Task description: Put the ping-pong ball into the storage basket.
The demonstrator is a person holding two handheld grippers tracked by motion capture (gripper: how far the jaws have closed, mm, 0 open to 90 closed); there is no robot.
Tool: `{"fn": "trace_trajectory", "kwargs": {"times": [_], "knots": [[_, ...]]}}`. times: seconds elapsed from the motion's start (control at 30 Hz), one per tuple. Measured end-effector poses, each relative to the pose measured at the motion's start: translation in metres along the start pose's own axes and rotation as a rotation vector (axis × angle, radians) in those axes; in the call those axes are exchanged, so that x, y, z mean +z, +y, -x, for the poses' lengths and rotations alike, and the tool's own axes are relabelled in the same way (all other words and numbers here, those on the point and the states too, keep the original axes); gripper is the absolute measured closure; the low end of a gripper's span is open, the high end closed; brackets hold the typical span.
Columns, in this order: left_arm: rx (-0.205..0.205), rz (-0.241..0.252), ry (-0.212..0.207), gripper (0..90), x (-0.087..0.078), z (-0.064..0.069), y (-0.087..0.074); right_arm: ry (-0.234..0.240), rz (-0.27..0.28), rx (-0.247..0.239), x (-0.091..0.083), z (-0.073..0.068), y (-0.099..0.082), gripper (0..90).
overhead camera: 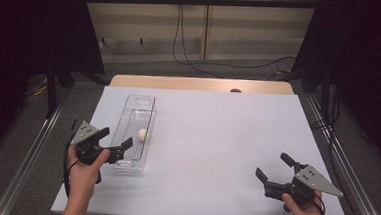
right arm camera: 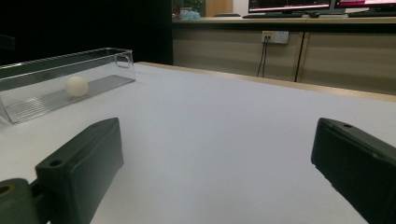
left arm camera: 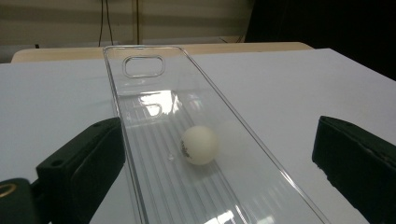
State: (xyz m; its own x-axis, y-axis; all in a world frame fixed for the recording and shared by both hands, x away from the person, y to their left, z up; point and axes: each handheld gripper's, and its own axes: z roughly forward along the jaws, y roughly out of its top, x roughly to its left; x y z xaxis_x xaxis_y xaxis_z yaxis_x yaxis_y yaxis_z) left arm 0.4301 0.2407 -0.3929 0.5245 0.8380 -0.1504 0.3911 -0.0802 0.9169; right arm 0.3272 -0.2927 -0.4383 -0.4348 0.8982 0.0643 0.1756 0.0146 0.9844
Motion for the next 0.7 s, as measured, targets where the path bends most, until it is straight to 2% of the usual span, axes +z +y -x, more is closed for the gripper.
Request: {"fn": "trace_trajectory", "kwargs": {"times": [0.3,0.47,0.7], "knots": [[0.015,0.028,-0.005,2.8,-0.006,-0.002,-0.006,0.003,-0.001,-0.002,0.0,0.0,0.0,1.7],[0.024,0.024,-0.01,2.8,-0.008,-0.001,-0.011,0.002,0.001,-0.001,0.0,0.0,0.0,1.7],[0.021,0.044,0.004,2.8,-0.013,-0.003,-0.016,0.006,0.001,-0.005,0.0,0.0,0.0,1.7]]}}
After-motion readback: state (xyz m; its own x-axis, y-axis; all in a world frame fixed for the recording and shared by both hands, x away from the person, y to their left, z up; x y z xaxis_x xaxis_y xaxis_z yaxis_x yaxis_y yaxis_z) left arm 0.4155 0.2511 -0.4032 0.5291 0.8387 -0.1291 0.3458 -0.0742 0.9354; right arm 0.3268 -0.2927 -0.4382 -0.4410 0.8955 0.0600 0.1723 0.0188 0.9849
